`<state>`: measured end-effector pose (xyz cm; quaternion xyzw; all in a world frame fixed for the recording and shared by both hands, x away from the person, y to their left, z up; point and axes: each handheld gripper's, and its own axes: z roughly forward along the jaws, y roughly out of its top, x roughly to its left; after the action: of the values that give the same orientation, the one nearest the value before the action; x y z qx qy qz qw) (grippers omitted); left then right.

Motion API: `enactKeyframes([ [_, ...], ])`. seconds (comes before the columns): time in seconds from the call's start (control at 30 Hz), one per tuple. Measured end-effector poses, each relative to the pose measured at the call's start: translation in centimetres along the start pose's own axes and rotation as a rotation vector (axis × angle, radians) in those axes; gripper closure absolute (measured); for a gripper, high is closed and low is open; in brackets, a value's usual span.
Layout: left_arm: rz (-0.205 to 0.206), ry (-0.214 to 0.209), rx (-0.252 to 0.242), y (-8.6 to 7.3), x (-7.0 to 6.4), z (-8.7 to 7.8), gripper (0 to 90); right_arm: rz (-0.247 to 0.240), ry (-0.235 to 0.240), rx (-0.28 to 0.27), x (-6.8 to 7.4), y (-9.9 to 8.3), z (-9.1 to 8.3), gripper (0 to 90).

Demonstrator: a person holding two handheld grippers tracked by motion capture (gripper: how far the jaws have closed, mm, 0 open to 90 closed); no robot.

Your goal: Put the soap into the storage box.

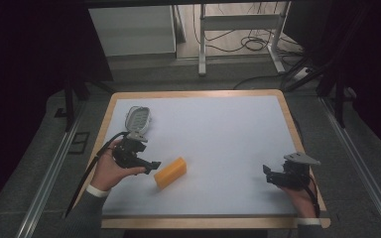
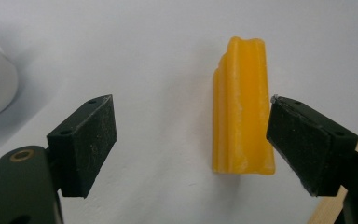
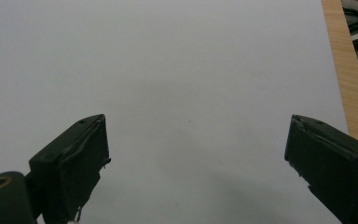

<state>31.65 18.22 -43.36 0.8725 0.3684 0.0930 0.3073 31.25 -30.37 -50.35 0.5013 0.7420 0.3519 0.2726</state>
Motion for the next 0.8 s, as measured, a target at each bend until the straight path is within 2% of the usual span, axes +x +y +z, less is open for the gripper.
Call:
enactKeyframes([
  [0.27,0.021,-0.013,0.024,0.6,-0.9,0.9,16.3,-0.002,-0.003,0.002,0.0,0.0,0.1,6.3],
  [0.43,0.041,-0.027,0.059,0.9,-1.9,2.2,16.2,-0.003,-0.002,0.005,0.0,-0.1,0.1,6.3],
  [0.8,0.067,-0.02,0.125,1.6,-3.1,4.5,16.9,0.001,-0.003,0.01,0.0,-0.1,0.1,6.3],
])
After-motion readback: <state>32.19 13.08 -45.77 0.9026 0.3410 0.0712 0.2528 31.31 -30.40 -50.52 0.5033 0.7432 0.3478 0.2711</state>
